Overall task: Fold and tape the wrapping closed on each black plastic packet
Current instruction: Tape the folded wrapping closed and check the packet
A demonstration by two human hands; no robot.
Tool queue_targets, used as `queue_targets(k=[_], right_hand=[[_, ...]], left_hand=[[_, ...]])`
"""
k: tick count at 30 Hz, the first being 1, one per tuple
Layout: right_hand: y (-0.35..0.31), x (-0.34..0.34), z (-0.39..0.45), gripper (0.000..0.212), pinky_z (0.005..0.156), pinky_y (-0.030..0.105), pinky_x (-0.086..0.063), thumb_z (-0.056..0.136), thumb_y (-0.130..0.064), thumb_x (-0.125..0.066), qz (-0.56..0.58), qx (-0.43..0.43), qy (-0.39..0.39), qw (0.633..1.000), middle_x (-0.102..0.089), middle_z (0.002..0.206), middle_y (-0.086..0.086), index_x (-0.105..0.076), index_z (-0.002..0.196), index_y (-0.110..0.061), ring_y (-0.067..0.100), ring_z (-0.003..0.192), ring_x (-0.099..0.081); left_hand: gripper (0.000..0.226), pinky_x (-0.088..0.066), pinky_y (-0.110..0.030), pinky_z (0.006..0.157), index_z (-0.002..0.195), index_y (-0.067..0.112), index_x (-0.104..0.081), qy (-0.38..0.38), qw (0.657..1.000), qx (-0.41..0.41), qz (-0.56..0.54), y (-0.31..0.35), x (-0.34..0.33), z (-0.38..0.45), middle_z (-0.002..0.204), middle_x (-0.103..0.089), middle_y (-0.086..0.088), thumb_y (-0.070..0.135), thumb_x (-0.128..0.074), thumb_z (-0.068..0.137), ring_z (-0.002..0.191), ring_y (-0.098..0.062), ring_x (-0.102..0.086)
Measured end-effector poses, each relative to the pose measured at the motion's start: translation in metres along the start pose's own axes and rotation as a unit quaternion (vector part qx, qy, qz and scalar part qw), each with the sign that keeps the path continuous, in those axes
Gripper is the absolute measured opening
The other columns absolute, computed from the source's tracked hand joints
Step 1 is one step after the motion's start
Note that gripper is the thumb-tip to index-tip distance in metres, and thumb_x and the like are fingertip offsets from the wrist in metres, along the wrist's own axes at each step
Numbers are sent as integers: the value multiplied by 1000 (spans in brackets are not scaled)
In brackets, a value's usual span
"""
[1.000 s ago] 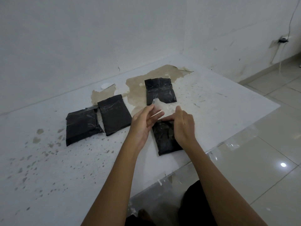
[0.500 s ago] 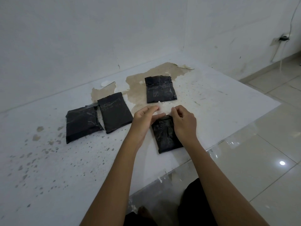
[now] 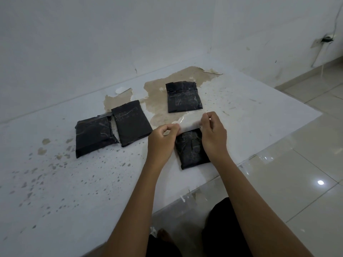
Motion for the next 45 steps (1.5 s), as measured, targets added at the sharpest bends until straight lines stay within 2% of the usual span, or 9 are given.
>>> queue_targets(k=[3, 8, 13, 17, 25, 30, 34, 41, 45], right_hand=[[-4, -2, -1, 24, 81, 33, -40, 108, -30, -38, 5, 21, -16, 1000, -59, 67, -12, -49, 90, -18, 4, 62, -50], [0, -4, 0, 24, 84, 38, -27, 108, -27, -37, -24, 22, 6, 999, -40, 56, -6, -47, 87, -18, 4, 53, -44], [3, 0, -1, 27, 87, 41, -36, 107, -28, -41, -23, 15, 36, 999, -48, 56, -3, -51, 86, -14, 9, 51, -42], [2, 2, -2, 29, 92, 49, -44, 105, -27, -47, -29, 17, 46, 998, -52, 59, -7, -56, 81, -13, 9, 55, -46], [-3, 4, -6, 33, 79, 36, -46, 103, -29, -52, -29, 26, 60, 997, -59, 62, -12, -62, 76, -13, 3, 64, -57], [-5, 3, -6, 30, 81, 39, -48, 104, -30, -50, -46, 42, 61, 996, -57, 64, -13, -59, 80, -16, 7, 66, -58], [0, -3, -4, 30, 63, 31, -38, 105, -35, -46, -57, 45, 43, 996, -56, 61, -6, -57, 81, -21, 20, 65, -54], [-1, -5, -3, 28, 56, 25, -35, 105, -35, -46, -79, 56, 34, 995, -58, 62, -2, -57, 84, -22, 20, 63, -55], [1, -5, -3, 32, 55, 19, -36, 104, -32, -50, -71, 50, 29, 996, -63, 68, 3, -66, 84, -14, 19, 66, -57]], left_hand=[[20, -47, -21, 90, 87, 28, -76, -8, 1000, 25, -15, -3, 0, 4, 90, -79, 12, 37, -62, 99, 97, 1, -69], [20, -50, -29, 100, 82, 25, -78, -4, 999, 40, -19, -5, 2, 9, 87, -79, 12, 33, -66, 96, 99, -4, -71], [23, -50, -23, 91, 74, 26, -79, 42, 999, -5, 4, 1, 4, 2, 82, -78, 14, 26, -67, 93, 91, 1, -70], [18, -51, -32, 102, 73, 28, -80, 89, 995, -26, 29, -3, 7, -1, 102, -76, 10, 28, -71, 89, 105, -3, -66], [17, -40, 2, 72, 88, 13, -83, 111, 991, -61, 50, -1, 12, -4, 117, -68, 8, 27, -74, 91, 91, 22, -58], [22, -54, -13, 78, 97, 14, -81, 104, 985, -113, 76, 12, 19, -4, 104, -75, 9, 33, -70, 95, 88, 7, -67], [22, -50, -11, 75, 96, 22, -79, 89, 971, -146, 167, 24, 24, -6, 85, -73, 19, 37, -64, 99, 84, 6, -68], [24, -59, -37, 69, 92, 25, -72, 89, 947, -167, 260, 22, 24, -12, 87, -77, 8, 40, -56, 102, 81, -11, -71], [23, -58, -36, 66, 91, 28, -72, 100, 950, -151, 255, 11, 24, -17, 83, -77, 11, 43, -58, 101, 81, -10, -70]])
Point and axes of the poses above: each hand's wrist, its own z-axis towards the middle knuckle, its own x-axis out of the back of the hand, y = z × x, the point moved 7 cm from there along z, towards the middle knuckle
